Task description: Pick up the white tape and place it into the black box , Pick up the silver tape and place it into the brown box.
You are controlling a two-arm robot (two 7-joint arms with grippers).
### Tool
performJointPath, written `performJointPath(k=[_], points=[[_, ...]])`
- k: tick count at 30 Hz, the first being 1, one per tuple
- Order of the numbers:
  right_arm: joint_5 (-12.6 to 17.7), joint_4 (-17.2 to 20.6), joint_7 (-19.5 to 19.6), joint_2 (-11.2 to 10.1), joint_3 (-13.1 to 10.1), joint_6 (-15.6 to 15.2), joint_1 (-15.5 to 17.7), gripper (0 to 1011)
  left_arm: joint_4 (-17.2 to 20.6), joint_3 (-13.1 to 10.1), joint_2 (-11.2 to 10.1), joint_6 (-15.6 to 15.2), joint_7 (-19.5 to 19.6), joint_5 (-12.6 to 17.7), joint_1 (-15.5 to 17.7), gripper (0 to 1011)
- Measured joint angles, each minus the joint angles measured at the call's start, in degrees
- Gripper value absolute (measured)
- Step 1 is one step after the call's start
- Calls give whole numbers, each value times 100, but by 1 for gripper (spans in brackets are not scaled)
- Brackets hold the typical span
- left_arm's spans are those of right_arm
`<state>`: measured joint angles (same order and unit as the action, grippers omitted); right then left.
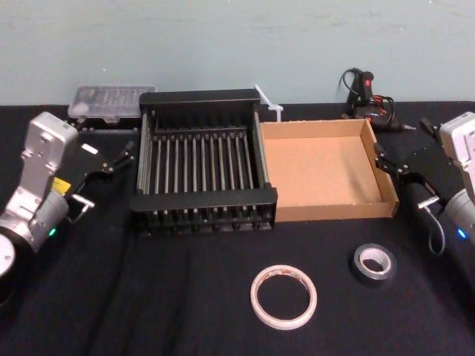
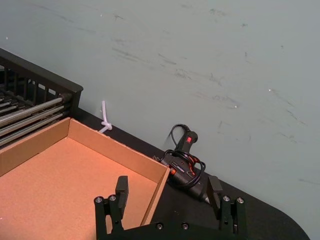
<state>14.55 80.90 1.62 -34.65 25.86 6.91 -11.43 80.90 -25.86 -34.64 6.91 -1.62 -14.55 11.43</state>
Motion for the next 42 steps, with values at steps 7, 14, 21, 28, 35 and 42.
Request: performJointPath(k=[7, 14, 21, 28, 35, 42], points=[[0, 0, 0, 0, 0, 0, 0, 1002, 0, 0, 0, 0, 0, 0, 0, 1001], [0, 0, 0, 0, 0, 0, 0, 1002, 0, 0, 0, 0, 0, 0, 0, 1001], [0, 0, 0, 0, 0, 0, -1, 1000, 0, 0, 0, 0, 0, 0, 0, 1001], [0, 0, 0, 0, 0, 0, 0, 1002, 0, 0, 0, 0, 0, 0, 0, 1001], [0, 0, 0, 0, 0, 0, 0, 1002, 0, 0, 0, 0, 0, 0, 0, 1001], [0, 0, 0, 0, 0, 0, 0, 1002, 0, 0, 0, 0, 0, 0, 0, 1001]])
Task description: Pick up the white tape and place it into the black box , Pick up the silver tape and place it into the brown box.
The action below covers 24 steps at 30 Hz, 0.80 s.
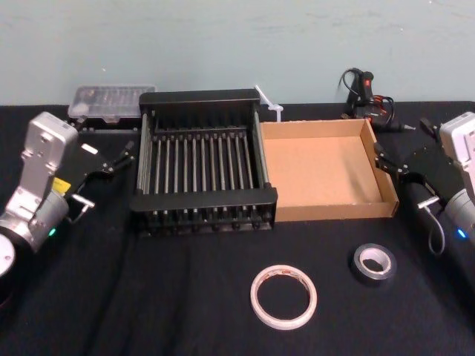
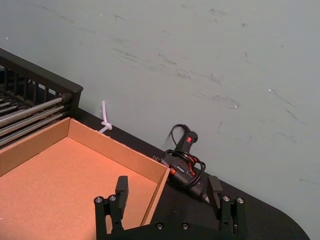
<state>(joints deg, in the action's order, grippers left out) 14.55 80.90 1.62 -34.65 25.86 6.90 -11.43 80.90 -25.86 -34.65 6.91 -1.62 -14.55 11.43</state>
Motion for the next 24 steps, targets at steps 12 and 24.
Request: performJointPath(k=[12, 24], points=[[123, 580, -281, -176, -263, -236, 294, 1002, 0, 0, 0, 0, 0, 0, 0, 1001], [793, 1839, -604, -688, -903, -754, 1291, 1000, 0, 0, 0, 0, 0, 0, 0, 1001]])
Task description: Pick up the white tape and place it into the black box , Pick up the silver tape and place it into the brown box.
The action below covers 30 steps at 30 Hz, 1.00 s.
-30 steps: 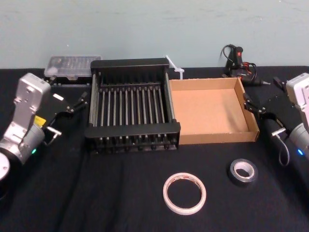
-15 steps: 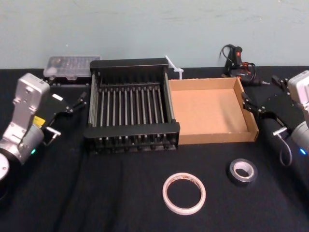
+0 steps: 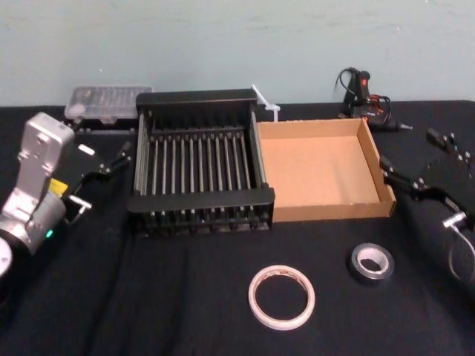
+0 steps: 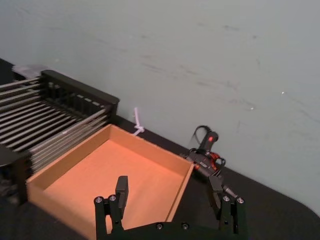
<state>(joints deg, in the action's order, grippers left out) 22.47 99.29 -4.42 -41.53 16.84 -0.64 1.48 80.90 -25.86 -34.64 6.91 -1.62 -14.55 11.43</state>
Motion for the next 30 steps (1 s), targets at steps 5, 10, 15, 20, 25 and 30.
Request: performJointPath(k=[5, 10, 15, 20, 25, 30], points=[[210, 486, -94, -232, -297, -139, 552, 1002, 0, 0, 0, 0, 0, 0, 0, 1001], [341, 768, -180, -378, -491, -244, 964, 1002, 0, 0, 0, 0, 0, 0, 0, 1001], [397, 917, -261, -450, -593, -373, 1303, 1002, 0, 0, 0, 0, 0, 0, 0, 1001], [344, 937, -291, -455, -610, -432, 1501, 1002, 0, 0, 0, 0, 0, 0, 0, 1001], [260, 924, -329, -430, -614, -474, 1596, 1002, 0, 0, 0, 0, 0, 0, 0, 1001], [203, 859, -427, -381, -592, -593, 1621, 1002, 0, 0, 0, 0, 0, 0, 0, 1001]])
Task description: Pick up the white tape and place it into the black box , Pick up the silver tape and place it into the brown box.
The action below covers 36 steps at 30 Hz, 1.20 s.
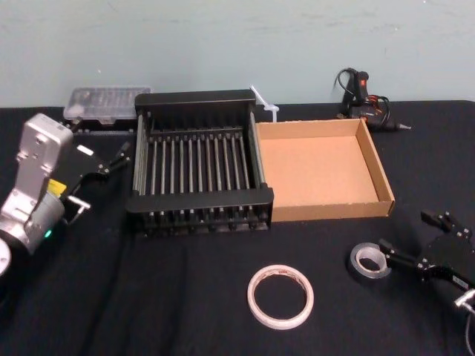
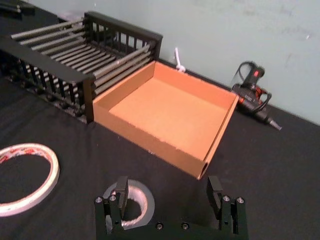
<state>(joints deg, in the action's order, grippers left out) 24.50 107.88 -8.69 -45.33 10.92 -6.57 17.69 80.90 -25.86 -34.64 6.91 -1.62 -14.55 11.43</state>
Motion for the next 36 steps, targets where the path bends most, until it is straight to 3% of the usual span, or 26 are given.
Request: performJointPath(k=[14, 36], points=[[97, -284, -177, 396, 65, -614, -264, 1002, 0, 0, 0, 0, 0, 0, 0, 1001], [-97, -637, -456, 814, 119, -1029, -627, 1002, 0, 0, 0, 0, 0, 0, 0, 1001]])
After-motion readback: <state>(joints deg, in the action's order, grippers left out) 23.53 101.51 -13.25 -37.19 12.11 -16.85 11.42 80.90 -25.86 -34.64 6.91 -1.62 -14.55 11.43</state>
